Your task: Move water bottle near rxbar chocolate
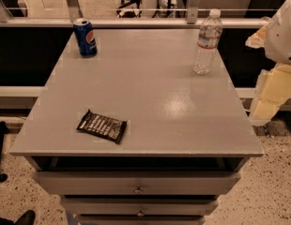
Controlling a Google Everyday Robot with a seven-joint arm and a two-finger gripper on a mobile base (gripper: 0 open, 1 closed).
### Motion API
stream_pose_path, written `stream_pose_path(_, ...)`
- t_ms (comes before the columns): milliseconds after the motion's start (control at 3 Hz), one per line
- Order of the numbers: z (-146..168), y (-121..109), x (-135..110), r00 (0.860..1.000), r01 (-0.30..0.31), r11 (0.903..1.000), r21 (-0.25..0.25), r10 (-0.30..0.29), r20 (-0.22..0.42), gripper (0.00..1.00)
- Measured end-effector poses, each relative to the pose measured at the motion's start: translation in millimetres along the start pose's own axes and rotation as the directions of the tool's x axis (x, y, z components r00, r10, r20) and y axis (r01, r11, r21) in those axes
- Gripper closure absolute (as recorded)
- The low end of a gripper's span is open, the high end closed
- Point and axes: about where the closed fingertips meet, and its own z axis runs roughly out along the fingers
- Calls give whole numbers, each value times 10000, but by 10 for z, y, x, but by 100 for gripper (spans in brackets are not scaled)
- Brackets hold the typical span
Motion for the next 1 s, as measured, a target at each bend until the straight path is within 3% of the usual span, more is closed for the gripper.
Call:
stream_pose_path(333,-2,-12,-6,10000,8,10000,70,-8,31,0)
stream_pose_path(667,93,-164,3,9998,-91,9991,404,83,199,0)
stream_pose_path(1000,330,-573,35,9972,-554,9935,989,502,547,0)
